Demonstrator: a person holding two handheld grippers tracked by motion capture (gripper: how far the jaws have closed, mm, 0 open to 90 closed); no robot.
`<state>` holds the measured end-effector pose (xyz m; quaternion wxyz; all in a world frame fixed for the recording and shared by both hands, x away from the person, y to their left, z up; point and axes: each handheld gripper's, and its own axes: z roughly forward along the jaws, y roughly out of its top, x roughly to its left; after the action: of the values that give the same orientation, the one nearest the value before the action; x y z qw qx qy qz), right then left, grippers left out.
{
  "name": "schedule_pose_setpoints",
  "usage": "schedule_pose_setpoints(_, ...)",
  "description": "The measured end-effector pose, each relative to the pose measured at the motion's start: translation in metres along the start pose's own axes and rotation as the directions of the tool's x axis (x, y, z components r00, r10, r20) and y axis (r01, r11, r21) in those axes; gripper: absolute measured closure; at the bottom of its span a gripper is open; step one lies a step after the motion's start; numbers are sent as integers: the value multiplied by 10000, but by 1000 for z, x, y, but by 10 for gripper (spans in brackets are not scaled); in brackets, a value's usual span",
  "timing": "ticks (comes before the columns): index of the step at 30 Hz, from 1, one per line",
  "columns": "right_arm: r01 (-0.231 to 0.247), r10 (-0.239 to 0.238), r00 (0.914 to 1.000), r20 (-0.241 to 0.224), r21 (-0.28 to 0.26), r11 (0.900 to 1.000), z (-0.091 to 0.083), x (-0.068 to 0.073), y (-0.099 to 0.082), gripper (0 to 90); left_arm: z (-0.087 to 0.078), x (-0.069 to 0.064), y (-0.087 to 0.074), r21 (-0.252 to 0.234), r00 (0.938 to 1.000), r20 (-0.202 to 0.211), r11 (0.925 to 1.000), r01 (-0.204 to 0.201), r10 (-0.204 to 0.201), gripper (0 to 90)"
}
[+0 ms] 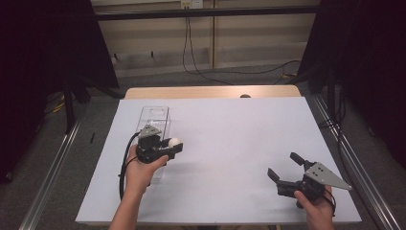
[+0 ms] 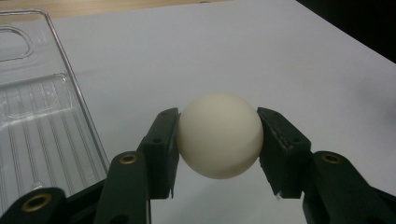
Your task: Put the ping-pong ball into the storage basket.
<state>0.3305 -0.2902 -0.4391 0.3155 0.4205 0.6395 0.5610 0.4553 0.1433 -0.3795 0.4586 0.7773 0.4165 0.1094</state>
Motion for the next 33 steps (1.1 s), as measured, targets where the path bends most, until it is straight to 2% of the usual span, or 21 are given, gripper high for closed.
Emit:
schedule_pose_setpoints(19, -1, 1, 10000, 0, -29, 10000, 0, 0, 0, 17, -3, 3, 2, -23, 9999, -33, 9999, 116, -116, 514)
schedule_pose_setpoints(26, -3, 3, 10000, -14, -2, 10000, 0, 0, 0, 17, -5, 4, 3, 28, 10000, -21, 10000, 22, -22, 513)
schedule_pose_setpoints(29, 1, -1, 10000, -16, -1, 10000, 0, 0, 0, 17, -5, 4, 3, -9, 9999, -140, 10000, 86, -86, 514)
schedule_pose_setpoints(33, -8, 8, 10000, 9, -4, 10000, 0, 0, 0, 17, -7, 6, 4, -9, 10000, -63, 10000, 76, -76, 513)
